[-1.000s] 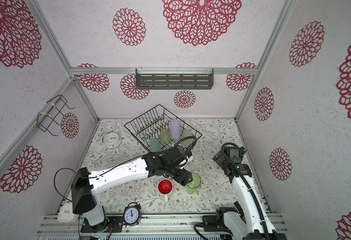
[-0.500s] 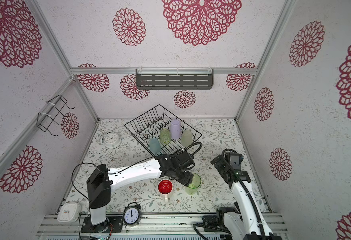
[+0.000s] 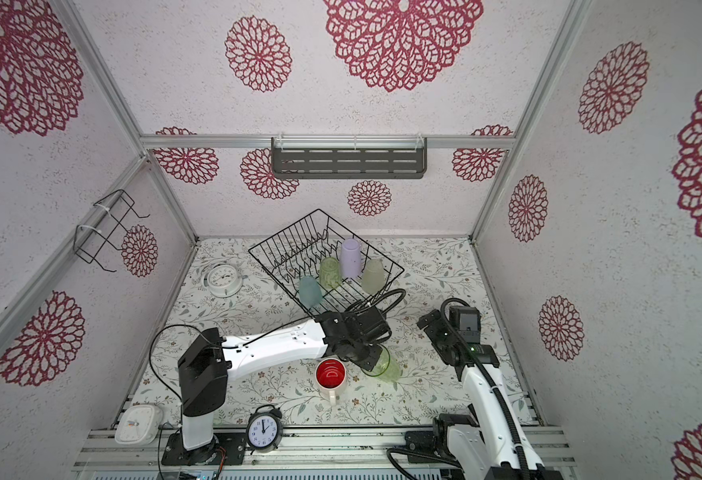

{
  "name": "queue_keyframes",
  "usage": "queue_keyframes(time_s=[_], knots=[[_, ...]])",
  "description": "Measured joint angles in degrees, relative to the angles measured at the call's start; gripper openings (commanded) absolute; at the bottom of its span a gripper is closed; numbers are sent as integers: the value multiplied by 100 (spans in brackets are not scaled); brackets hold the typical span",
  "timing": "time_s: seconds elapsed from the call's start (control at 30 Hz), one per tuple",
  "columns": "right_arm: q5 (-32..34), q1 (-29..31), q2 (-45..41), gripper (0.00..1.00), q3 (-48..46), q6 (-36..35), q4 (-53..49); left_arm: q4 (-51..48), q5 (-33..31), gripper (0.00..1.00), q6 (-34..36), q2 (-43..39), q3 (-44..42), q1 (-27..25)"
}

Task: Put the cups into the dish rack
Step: 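Grasp the light green cup with the left gripper while the right gripper withdraws, then lift the light green cup toward the right gripper while it reaches over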

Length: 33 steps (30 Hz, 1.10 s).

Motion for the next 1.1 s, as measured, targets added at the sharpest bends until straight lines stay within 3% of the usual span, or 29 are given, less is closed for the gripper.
queue_keyframes(time_s=[0.23,0.5,0.77,1.1], knots=[[-1366,7,-417,99,-306,166,1296,483,-7,0,31,-1449,-826,284],[-2470,566,-702,92,-450,570,2861,2142,944,0,-199,-3021,-2643,1519],[-3440,1808,195,99,-686,1469,4903,3473,2020,0,-588,-3368,-3373,2000],[-3652,2743,592,99,-264,1665,5818,4634,2977,0,-1198,-3856,-4046,2411]])
